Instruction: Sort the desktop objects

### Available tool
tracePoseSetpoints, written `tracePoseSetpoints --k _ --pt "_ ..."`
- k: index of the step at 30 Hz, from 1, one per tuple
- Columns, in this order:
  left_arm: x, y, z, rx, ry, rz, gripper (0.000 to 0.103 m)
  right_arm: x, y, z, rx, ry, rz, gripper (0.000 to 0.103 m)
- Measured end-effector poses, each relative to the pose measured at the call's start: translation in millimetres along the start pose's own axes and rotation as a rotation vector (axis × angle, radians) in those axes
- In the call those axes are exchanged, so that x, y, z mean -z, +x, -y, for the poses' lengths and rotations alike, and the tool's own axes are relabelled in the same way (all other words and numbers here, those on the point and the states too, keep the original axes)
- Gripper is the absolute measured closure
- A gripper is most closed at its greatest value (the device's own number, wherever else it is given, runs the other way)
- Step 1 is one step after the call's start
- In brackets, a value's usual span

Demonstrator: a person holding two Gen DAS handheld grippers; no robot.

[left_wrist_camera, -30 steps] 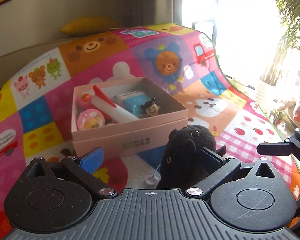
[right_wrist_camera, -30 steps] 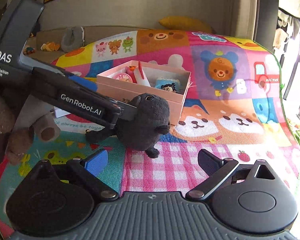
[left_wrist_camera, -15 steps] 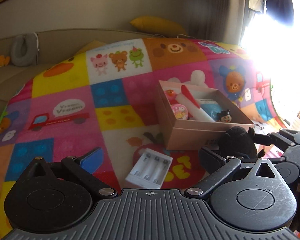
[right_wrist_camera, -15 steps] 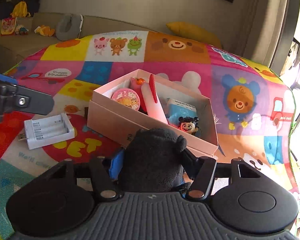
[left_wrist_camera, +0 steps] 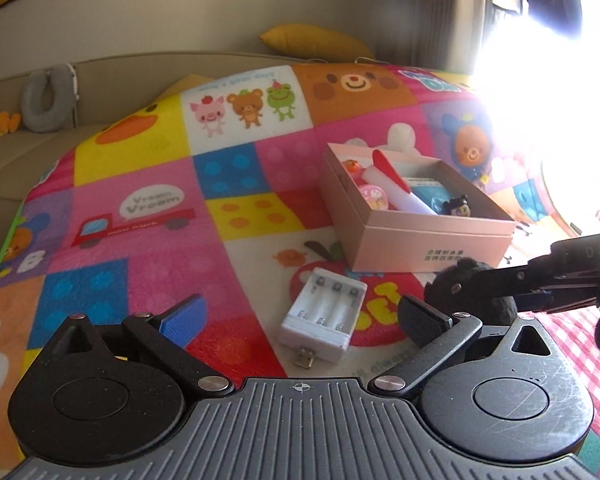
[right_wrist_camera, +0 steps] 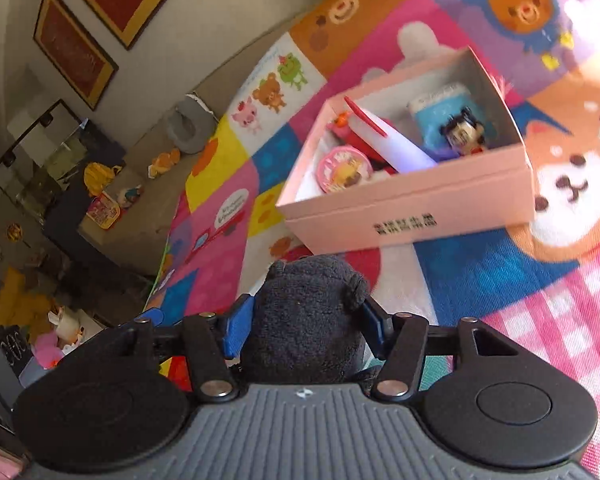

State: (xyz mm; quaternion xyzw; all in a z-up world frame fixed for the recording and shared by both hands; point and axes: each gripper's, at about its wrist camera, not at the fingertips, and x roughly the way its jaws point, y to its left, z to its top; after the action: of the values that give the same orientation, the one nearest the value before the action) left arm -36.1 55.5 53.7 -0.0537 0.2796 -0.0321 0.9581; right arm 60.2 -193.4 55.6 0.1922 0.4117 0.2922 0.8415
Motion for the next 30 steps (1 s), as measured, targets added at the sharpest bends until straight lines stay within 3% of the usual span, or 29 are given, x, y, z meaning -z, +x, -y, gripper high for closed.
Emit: tracePoseSetpoints --k 2,5,13,17,21,25,30 --pt "3.7 4.4 9.3 0.023 0.017 -0.018 0.000 5.4 1.7 15.5 0.012 0.049 0.005 0.035" --pt "8.7 12.6 25.0 0.053 0.051 -0.044 0.000 8.0 -12.5 24.7 0.022 0.065 0.048 0.034" --pt "18.0 22.1 62.1 0.115 0.157 -0.069 0.000 10.6 -38.7 32.6 0.208 -0.017 0.160 0.024" --pt "16.9 19.1 56.2 0.045 0.175 -0.033 0.000 14.6 -56.8 41.6 0.212 0.000 0.216 0.009" --pt "17.2 25.0 39.0 -0.073 0.181 -0.030 0.000 27.1 -72.9 48.6 0.312 0.003 0.290 0.002" --pt "15.9 36.9 18.7 -0.101 0.124 -0.072 0.000 41.8 -82.6 57.9 0.373 0.005 0.271 0.000" --pt "11.3 55.2 18.9 -0.062 0.124 -0.120 0.000 64.2 -72.5 41.6 0.400 -0.151 0.163 0.000"
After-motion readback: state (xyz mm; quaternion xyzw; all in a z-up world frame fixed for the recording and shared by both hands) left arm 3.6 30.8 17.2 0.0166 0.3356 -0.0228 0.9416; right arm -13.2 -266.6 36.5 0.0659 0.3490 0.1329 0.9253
